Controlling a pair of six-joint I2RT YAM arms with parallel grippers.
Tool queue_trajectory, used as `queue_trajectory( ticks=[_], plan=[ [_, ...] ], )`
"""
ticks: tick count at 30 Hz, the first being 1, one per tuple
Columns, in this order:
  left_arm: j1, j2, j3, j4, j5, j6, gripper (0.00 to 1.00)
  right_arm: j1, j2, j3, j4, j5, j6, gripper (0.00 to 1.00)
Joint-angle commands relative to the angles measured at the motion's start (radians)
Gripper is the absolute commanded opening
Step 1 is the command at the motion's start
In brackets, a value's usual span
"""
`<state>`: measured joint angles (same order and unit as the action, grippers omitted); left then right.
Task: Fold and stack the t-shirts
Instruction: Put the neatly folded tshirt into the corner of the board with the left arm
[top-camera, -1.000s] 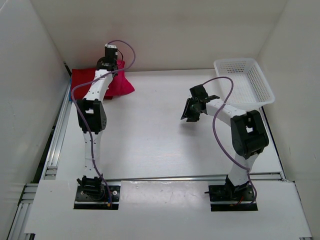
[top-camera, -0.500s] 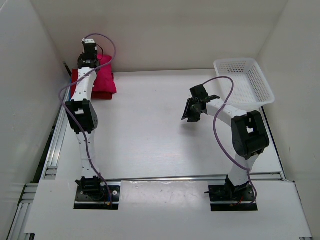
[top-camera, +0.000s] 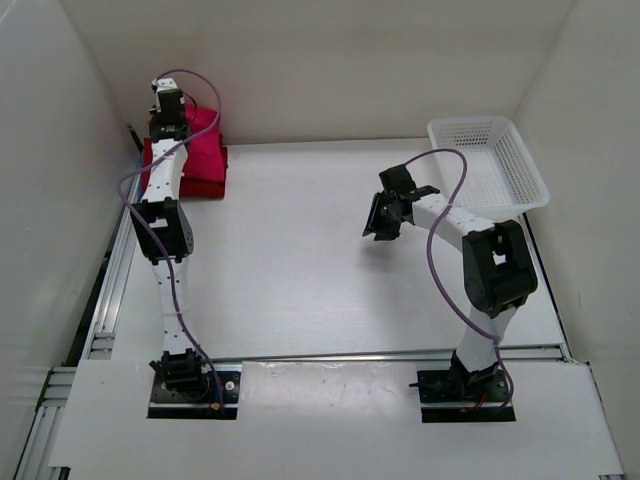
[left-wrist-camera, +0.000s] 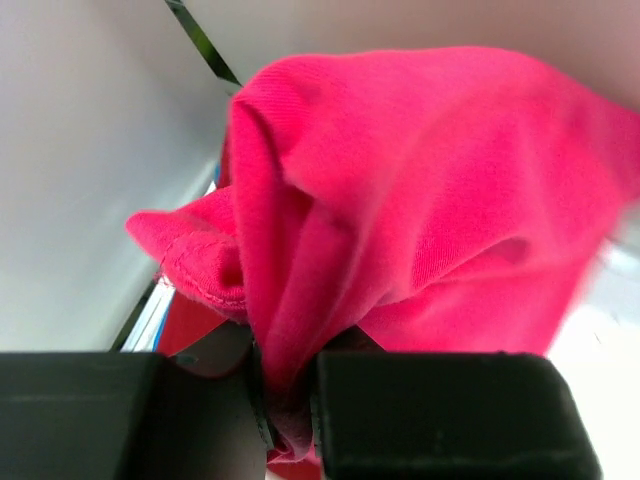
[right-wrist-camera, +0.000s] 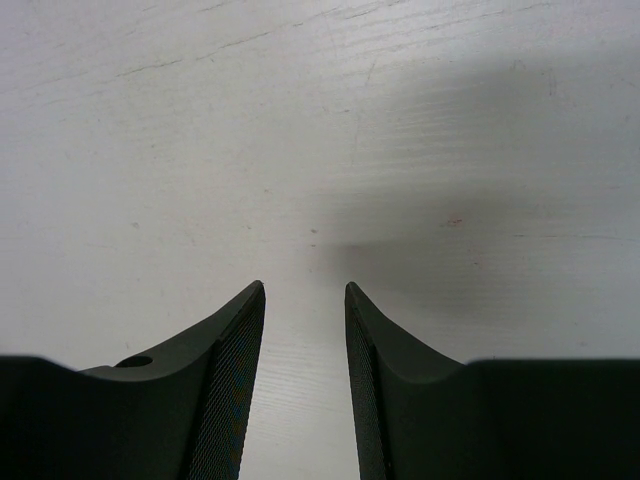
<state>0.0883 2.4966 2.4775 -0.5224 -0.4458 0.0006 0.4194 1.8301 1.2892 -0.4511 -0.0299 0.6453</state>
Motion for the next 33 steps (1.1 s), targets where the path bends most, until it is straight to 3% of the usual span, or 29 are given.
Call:
queue_trajectory(
  ticks=[1,3,6,10,20,22,23,25,26,29,33],
  plan=[
    [0.045,0.062,0.051,0.162,-0.102,-0.001,0.14,0.002,0.015,0.042,-0.032,-0.008,-0.029,0.43],
    [0.056,0.094,0.026,0.304,-0.14,-0.001,0.31,0.002,0.026,0.061,-0.041,-0.008,-0.029,0.43],
    [0.065,0.132,-0.002,0.439,-0.209,-0.001,0.72,0.002,0.035,0.073,-0.041,-0.018,-0.038,0.43],
    [0.065,0.133,-0.054,0.667,-0.283,-0.001,0.88,0.012,0.035,0.082,-0.051,-0.018,-0.038,0.43],
    [0.065,-0.004,-0.118,0.756,-0.365,-0.001,0.94,0.039,0.012,0.082,-0.051,-0.027,-0.038,0.43],
    [0.027,-0.077,-0.161,0.667,-0.366,-0.001,1.0,0.039,-0.006,0.067,-0.051,-0.027,-0.038,0.43],
    [0.01,-0.179,-0.234,0.536,-0.366,-0.001,1.0,0.039,-0.032,0.067,-0.051,-0.027,-0.038,0.43],
    [-0.066,-0.318,-0.406,0.512,-0.32,-0.001,1.0,0.039,-0.08,0.05,-0.051,-0.027,-0.05,0.43],
    [-0.1,-0.447,-0.578,0.498,-0.32,-0.001,1.0,0.039,-0.098,0.023,-0.051,-0.018,-0.05,0.43],
    [-0.238,-0.646,-0.754,0.42,-0.39,-0.001,1.0,0.039,-0.182,-0.017,-0.098,0.002,-0.073,0.44],
    [-0.436,-0.873,-0.811,-0.009,-0.263,-0.001,1.0,0.039,-0.323,-0.071,-0.171,0.002,-0.124,0.53]
  ],
)
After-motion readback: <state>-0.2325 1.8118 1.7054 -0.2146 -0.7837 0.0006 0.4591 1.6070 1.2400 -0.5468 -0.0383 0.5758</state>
